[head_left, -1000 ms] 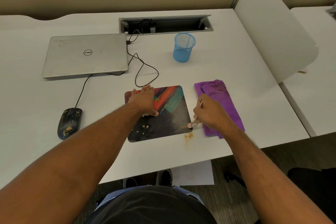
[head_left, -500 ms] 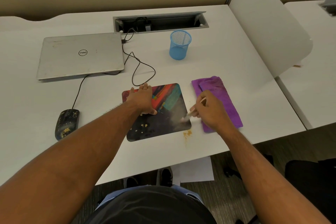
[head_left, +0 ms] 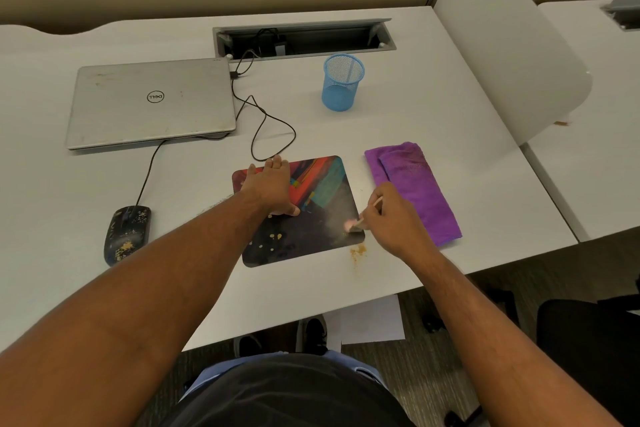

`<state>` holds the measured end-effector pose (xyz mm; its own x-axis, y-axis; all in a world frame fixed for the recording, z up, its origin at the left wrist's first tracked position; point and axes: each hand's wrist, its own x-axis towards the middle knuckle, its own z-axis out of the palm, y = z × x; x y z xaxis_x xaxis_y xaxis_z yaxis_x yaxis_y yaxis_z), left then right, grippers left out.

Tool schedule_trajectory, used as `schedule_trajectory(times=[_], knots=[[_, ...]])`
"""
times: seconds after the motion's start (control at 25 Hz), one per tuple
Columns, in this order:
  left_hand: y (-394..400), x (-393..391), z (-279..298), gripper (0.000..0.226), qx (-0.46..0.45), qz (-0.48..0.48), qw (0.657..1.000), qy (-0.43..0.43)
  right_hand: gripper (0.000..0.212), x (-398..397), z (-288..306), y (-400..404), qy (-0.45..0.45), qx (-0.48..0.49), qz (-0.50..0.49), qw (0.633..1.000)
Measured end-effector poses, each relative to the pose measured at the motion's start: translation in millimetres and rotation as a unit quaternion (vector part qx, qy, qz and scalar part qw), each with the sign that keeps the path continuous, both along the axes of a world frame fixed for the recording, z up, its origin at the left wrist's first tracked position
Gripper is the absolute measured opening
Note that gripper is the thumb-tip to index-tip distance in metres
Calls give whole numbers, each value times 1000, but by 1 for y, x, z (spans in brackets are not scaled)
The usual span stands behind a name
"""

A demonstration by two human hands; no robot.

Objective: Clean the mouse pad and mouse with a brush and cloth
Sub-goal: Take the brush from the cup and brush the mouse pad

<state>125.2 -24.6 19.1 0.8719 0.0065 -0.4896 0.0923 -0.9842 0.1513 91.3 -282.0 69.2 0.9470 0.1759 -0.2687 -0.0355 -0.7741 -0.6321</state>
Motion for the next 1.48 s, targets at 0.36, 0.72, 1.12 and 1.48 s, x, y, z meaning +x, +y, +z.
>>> schedule_trajectory(times=[0.36,0.72,1.12,1.48], knots=[[1,0,-1,121,-3,0,1000,-3,11,-1,4,4,16,-6,31,999],[2,0,-1,123,-2,-5,1000,-3,17,-6,12,9,40,-19,110,993],[1,0,-3,123,-4,-3,1000,-7,16,-3,16,-10,23,-49,125,991],[1,0,-1,122,3,-5,1000,-4,10,-8,9,-23,25,24,-25,999]])
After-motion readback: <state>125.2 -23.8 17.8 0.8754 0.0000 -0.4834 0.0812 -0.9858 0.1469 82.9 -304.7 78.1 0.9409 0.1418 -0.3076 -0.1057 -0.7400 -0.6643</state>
